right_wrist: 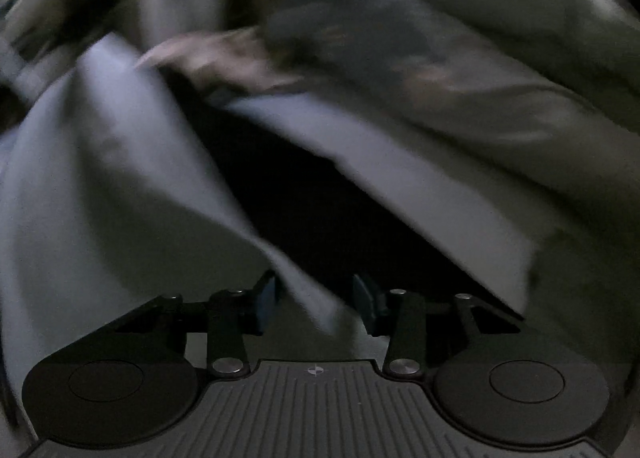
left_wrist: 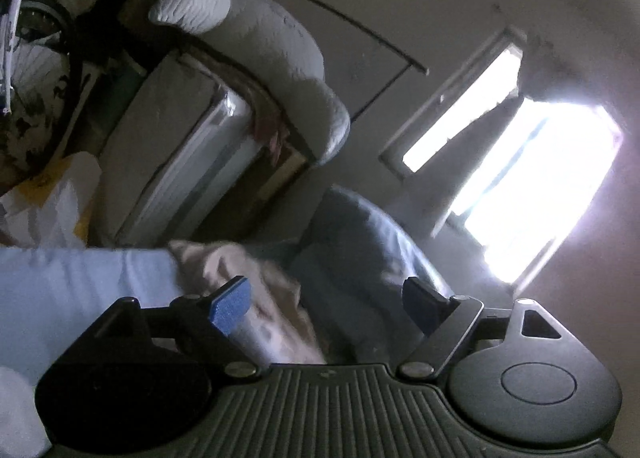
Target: Fold clothes
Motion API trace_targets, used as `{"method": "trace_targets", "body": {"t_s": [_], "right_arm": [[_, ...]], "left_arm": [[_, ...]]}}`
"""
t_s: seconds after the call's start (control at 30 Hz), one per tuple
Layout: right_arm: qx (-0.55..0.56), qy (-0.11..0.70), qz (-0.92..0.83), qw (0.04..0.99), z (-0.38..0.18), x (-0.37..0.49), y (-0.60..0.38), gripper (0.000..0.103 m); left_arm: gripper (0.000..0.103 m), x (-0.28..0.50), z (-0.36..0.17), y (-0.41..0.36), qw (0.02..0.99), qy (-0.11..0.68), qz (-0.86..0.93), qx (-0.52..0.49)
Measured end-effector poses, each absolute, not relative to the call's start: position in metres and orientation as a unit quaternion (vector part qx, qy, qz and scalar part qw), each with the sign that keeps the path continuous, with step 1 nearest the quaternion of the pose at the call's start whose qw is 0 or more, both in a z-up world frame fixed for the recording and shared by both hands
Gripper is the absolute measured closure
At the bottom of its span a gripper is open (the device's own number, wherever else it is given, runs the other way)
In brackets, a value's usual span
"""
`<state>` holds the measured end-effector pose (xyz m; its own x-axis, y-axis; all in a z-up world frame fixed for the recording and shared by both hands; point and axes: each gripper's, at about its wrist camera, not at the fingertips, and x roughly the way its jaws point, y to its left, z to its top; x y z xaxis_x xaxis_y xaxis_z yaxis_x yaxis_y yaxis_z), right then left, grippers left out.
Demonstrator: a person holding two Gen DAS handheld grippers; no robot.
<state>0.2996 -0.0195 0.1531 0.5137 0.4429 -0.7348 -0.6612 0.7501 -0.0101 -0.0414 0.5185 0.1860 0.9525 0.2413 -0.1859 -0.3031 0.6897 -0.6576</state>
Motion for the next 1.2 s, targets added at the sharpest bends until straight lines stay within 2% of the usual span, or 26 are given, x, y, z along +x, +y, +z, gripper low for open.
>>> {"method": "trace_targets", "body": {"t_s": [0.13,0.2,0.33,0.47,0.67,0.83,0.9,0.97,1.03,1.07,1.13,1.2], "right_arm": [[0.010,0.361,0.214,0.908,0.176,0.318,-0.061,0.052],[0.053,0.365,0.193,0.909,0.185,0.314,-0.078,0.049],[0.035,0.357,0.208,0.910,0.200,0.270,-0.104,0.038],[0.011,0.350,0.219,0.911,0.215,0.211,-0.135,0.031],[0.032,0.345,0.194,0.918,0.245,0.136,-0.177,0.025],[0.042,0.339,0.153,0.927,0.263,0.096,-0.194,0.025],[0.046,0.337,0.142,0.930,0.268,0.087,-0.197,0.024],[0.045,0.336,0.136,0.931,0.272,0.083,-0.195,0.024],[0.039,0.336,0.134,0.932,0.274,0.080,-0.191,0.020],[0.038,0.337,0.133,0.931,0.274,0.080,-0.189,0.020],[0.038,0.339,0.135,0.930,0.274,0.080,-0.184,0.020],[0.037,0.339,0.140,0.930,0.274,0.079,-0.179,0.020]], "left_arm": [[0.017,-0.034,0.161,0.504,0.919,0.089,0.130,-0.363],[0.017,-0.026,0.149,0.499,0.915,0.116,0.119,-0.366],[0.017,-0.011,0.128,0.498,0.912,0.153,0.115,-0.361],[0.017,0.003,0.107,0.529,0.892,0.147,0.130,-0.408],[0.018,0.038,0.065,0.588,0.845,0.149,0.146,-0.492],[0.025,0.083,0.023,0.601,0.819,0.202,0.144,-0.517],[0.025,0.093,0.014,0.604,0.820,0.193,0.142,-0.520],[0.035,0.099,0.009,0.609,0.820,0.173,0.138,-0.529],[0.075,0.104,0.006,0.616,0.814,0.156,0.127,-0.545],[0.083,0.107,0.009,0.616,0.820,0.159,0.123,-0.536],[0.095,0.110,0.018,0.613,0.839,0.163,0.115,-0.507],[0.097,0.103,0.031,0.611,0.847,0.147,0.112,-0.498]]}}
